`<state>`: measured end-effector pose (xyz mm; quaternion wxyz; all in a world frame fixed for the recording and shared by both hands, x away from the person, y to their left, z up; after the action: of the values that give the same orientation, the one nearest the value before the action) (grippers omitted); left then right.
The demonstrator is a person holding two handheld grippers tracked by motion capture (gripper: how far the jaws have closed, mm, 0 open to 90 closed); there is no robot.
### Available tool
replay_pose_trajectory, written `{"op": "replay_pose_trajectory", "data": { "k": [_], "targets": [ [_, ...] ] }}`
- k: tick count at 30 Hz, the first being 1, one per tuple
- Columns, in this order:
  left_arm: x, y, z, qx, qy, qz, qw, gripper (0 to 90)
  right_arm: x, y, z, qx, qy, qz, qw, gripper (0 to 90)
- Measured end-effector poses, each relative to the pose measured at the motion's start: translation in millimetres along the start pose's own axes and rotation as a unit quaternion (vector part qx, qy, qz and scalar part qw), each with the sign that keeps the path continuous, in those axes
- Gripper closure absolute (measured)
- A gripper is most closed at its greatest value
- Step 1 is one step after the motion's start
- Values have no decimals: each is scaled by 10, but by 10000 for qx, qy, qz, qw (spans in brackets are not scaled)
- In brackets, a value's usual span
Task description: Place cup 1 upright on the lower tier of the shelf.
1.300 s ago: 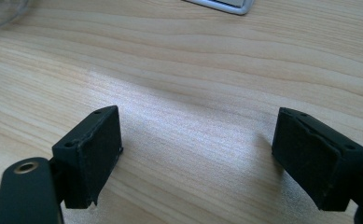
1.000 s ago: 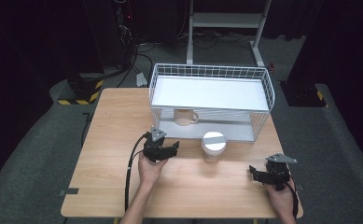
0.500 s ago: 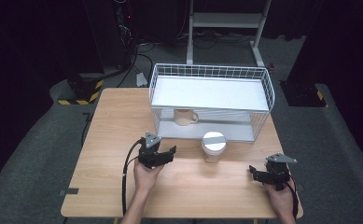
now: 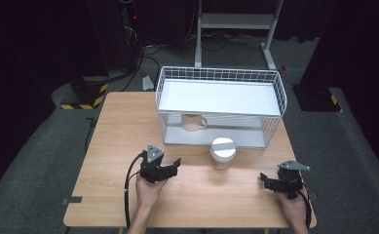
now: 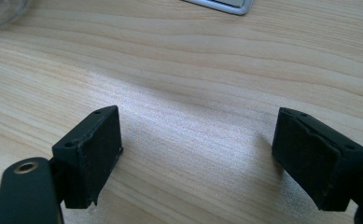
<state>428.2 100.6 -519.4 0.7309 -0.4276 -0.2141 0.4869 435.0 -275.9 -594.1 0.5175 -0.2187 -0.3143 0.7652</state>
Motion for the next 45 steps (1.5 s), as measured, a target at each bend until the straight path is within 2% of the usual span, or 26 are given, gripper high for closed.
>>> {"op": "replay_pose_trajectory", "data": {
  "k": [3,10,15,18,21,27,31,36,41,45],
  "targets": [
    [-3,61,16,10,38,80,10000,288,0,0,0,0,2,0,10000,158],
    [12,211,67,-33,-150,108,9998,281,0,0,0,0,1,1,10000,158],
    [14,303,63,-7,-189,101,9998,277,0,1,1,0,1,-2,10000,158],
    [3,355,51,31,-117,109,9999,265,-2,0,0,-10,2,13,10000,158],
    [-30,379,49,-51,73,40,10000,240,-3,0,0,-11,5,16,10000,158],
    [-35,486,-24,111,132,-132,9998,205,-3,1,1,-11,5,16,10000,158],
    [46,567,-80,227,-135,-177,9995,198,-2,1,1,-11,6,16,10000,158],
    [130,657,-118,375,-307,-151,9987,193,-3,4,3,-4,14,0,10000,158],
    [191,697,-151,421,-442,-157,9980,186,-1,5,4,-1,14,-11,10000,158],
    [275,673,-157,391,-698,-231,9965,182,-3,4,3,-4,15,-2,10000,158]
  ]
}}
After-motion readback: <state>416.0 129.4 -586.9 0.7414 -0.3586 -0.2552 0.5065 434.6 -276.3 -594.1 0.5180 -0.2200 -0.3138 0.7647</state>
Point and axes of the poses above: each handheld gripper's, and its own axes: z roughly backward along the jaws, y roughly out of its underside, x roughly to its left, the point moved 10 cm from there along -z, roughly forward along the jaws
